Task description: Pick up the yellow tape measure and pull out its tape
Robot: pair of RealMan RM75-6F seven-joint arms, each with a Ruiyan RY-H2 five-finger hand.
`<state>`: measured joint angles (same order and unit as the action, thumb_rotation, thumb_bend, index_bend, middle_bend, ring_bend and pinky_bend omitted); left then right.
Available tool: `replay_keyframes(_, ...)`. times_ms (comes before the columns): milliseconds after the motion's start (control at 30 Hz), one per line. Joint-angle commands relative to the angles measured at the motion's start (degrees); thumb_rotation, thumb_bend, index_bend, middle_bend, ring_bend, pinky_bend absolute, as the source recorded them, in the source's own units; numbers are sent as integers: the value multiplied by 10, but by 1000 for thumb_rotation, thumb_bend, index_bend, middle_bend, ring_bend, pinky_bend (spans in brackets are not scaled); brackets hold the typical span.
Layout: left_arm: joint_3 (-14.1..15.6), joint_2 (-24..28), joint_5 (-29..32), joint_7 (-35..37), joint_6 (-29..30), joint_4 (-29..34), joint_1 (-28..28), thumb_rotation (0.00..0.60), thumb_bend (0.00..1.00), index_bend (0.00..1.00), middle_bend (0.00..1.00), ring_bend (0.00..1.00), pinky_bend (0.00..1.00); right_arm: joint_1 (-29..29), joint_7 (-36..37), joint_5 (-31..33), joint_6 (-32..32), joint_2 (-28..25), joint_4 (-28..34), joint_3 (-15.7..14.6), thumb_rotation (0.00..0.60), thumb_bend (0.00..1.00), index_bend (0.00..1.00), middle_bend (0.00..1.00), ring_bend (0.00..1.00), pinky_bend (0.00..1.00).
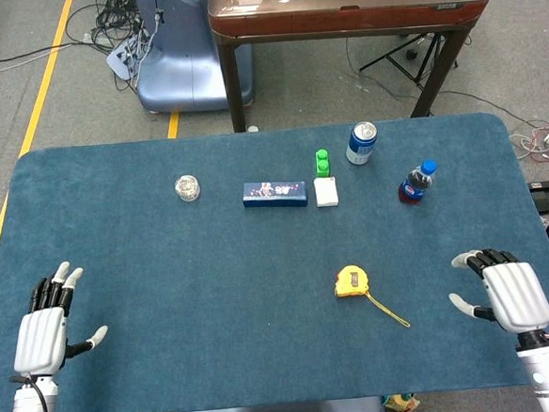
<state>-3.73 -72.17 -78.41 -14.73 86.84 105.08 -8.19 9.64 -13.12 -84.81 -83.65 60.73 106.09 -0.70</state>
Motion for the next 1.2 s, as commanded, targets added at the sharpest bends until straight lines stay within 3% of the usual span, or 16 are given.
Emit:
replay_keyframes(33, 0, -1, -1, 1, 2, -1, 2, 600, 135, 97, 0, 0, 0, 5, -8, 1, 10, 6, 0, 5, 600, 263, 416, 432, 361, 374)
replay_keyframes(233, -2, -4, -1, 6, 5, -6, 7, 600, 135, 97, 0, 0, 0, 27, -49, 14, 49, 23, 13, 17, 600, 255, 412, 415, 361, 374)
replay_keyframes(467, -2, -5, -4, 18, 4, -10, 12, 600, 135, 97, 0, 0, 0, 88, -134, 88, 146, 69, 23, 44, 600, 210, 317, 357, 362, 374)
replay_keyframes(733, -4, 0, -5, 26, 13, -10, 22, 600, 135, 97, 0, 0, 0, 165, -204, 186, 250, 147, -38, 61, 600, 203, 263, 314, 361, 374)
replay_keyframes(1200, -6, 5, 0, 27, 17, -4, 33, 600, 135, 96, 0, 0, 0, 232, -244, 262, 302, 214, -117, 62, 600, 203, 263, 313, 356, 374)
